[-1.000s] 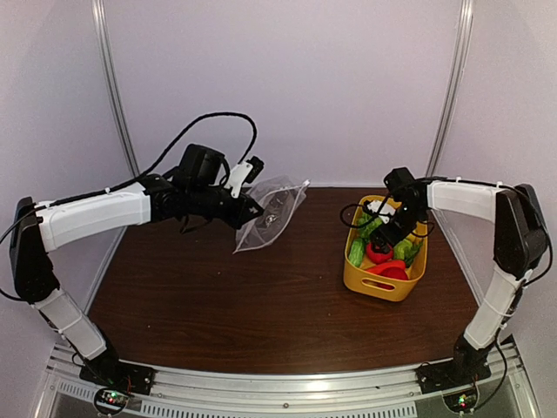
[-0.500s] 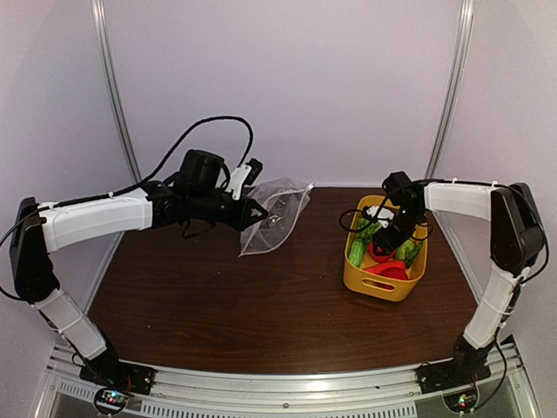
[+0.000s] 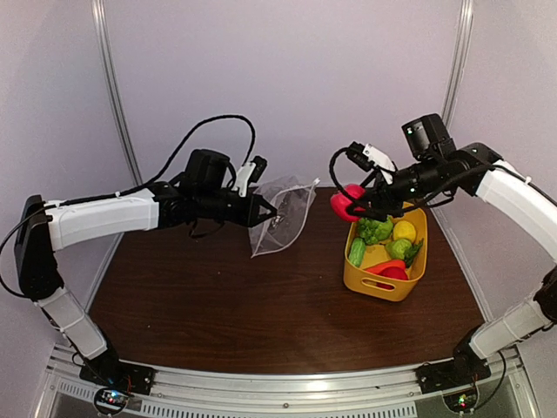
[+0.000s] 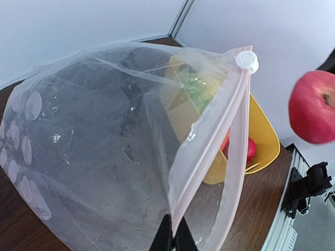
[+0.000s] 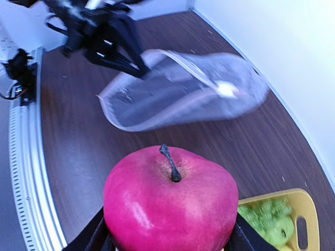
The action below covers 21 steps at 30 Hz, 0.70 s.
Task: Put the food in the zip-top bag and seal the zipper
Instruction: Place the fake fruit in the zipper food storage bag.
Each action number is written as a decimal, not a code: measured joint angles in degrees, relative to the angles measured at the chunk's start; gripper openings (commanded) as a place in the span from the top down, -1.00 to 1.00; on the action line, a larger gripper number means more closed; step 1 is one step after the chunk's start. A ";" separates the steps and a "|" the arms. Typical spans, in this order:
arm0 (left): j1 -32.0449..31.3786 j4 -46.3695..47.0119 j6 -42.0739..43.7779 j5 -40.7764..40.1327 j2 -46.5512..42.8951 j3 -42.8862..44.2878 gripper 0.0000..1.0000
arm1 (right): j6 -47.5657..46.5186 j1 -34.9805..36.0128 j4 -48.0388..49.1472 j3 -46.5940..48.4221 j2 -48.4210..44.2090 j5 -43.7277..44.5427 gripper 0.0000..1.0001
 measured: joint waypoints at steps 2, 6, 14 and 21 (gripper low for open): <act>-0.59 0.09 -0.81 0.24 0.79 0.76 1.00 | -0.35 4.26 0.13 2.64 1.05 -3.30 0.02; -1.73 0.02 -2.36 0.87 1.42 2.71 1.00 | -0.44 9.16 1.11 8.87 5.99 -8.17 0.01; -2.91 0.42 -4.90 2.47 0.59 5.05 1.00 | 1.14 9.81 5.79 11.85 11.10 -11.06 -0.01; -3.78 0.68 -6.60 2.97 -2.80 4.81 1.00 | 3.63 9.92 8.52 10.82 12.07 -4.37 -0.02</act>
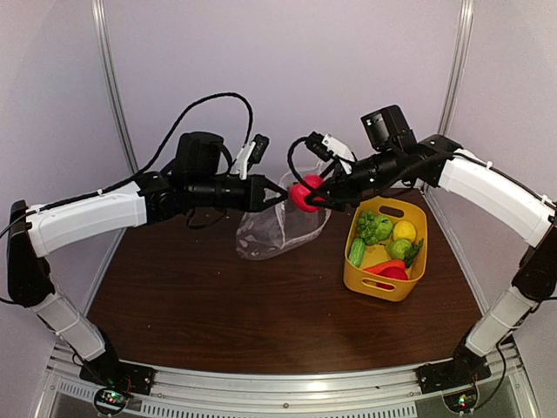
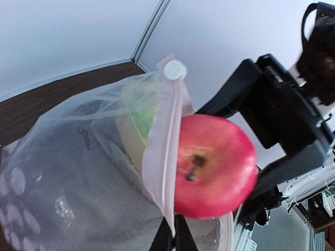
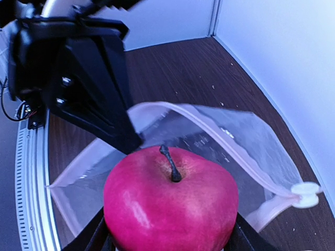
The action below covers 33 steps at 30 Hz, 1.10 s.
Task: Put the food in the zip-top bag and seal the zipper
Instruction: Place the fake fruit in the zipper food storage bag, then pick up the fake fruit from the bin.
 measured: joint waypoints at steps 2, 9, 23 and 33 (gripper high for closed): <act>-0.02 0.33 -0.35 -0.04 -1.05 -0.35 1.00 | 0.42 0.02 -0.28 0.13 1.16 3.17 -0.06; -0.02 2.16 -1.44 -0.04 -1.81 -1.44 1.00 | 1.66 0.68 -2.69 1.64 6.19 7.98 -0.73; -0.02 2.38 -1.11 -3.26 -1.70 -4.42 1.00 | 2.82 -6.82 -5.73 5.79 -2.62 2.64 -0.63; -0.02 2.38 -0.17 -3.78 -1.70 -5.31 1.00 | 0.72 -25.03 -5.20 -9.01 1.99 12.00 -0.62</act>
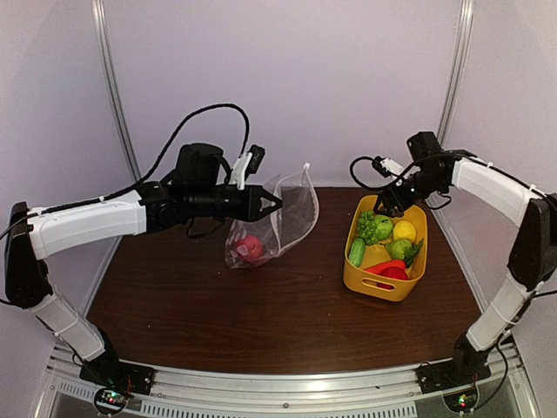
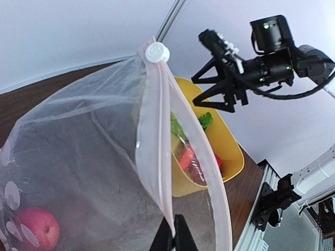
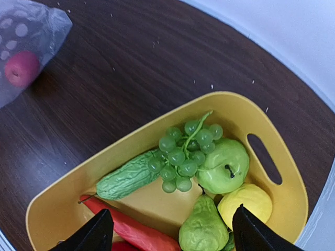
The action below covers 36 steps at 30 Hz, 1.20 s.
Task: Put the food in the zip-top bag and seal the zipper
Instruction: Pick up the fake fruit from the bin.
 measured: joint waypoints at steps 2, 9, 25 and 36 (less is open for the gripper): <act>0.00 0.00 0.07 0.00 -0.02 -0.17 1.00 | -0.63 0.00 0.15 -1.55 2.99 1.51 -0.65; -0.04 -0.02 0.09 -0.20 -0.39 -1.68 1.00 | 0.39 0.07 3.04 1.44 12.83 4.46 -0.63; -0.02 -0.39 0.22 -1.25 -2.19 -2.62 1.00 | 2.84 0.17 11.37 3.65 22.88 1.46 0.66; -0.04 -0.13 0.20 -1.20 -2.03 -2.62 1.00 | -0.59 0.83 7.45 -3.37 1.64 -3.13 1.00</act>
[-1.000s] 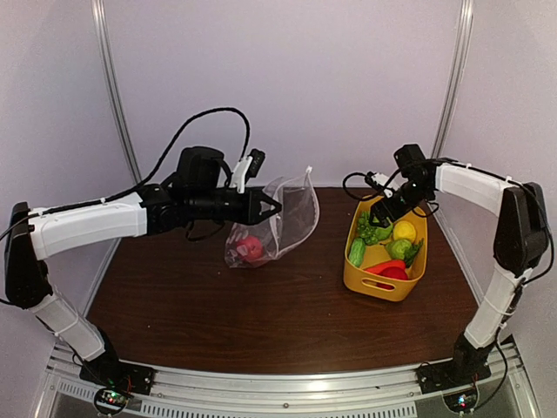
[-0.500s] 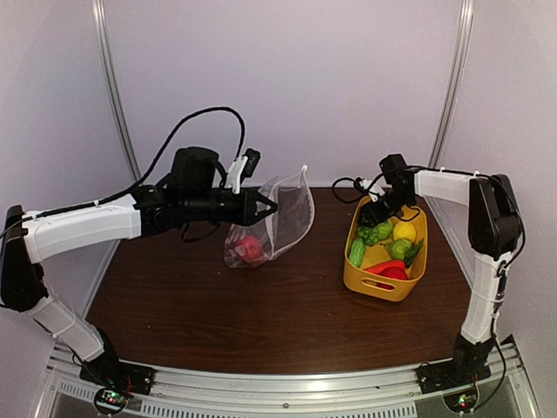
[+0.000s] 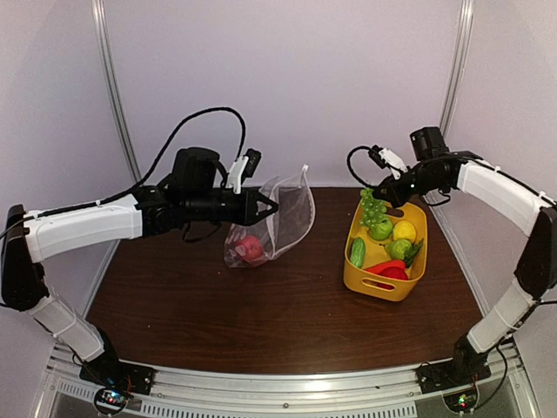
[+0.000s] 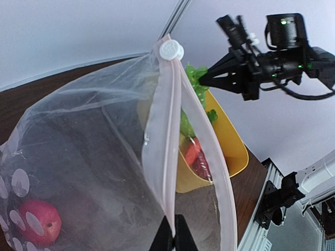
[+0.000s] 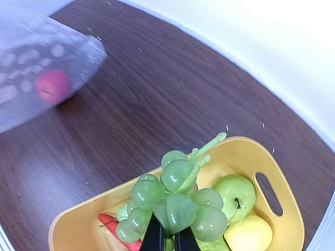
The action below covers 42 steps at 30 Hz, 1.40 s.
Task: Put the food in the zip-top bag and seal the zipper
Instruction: Pick up the fake fruit from the bin, then place the fake fruit in the zipper food storage bag.
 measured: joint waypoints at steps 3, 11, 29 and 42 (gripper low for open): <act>0.02 1.03 -0.07 0.13 0.85 0.00 1.00 | -0.85 2.40 -0.59 0.11 -8.68 -5.20 1.00; 0.00 1.84 -1.51 1.40 3.52 0.04 1.00 | 5.27 11.74 2.49 5.33 -13.86 -20.04 1.00; 0.00 1.01 -2.64 1.95 2.47 1.92 1.00 | 5.16 21.90 5.35 10.43 -4.15 -19.63 1.00; 0.00 0.94 -3.21 1.92 0.02 1.92 1.00 | 3.17 26.18 2.71 11.21 2.67 -12.37 -0.16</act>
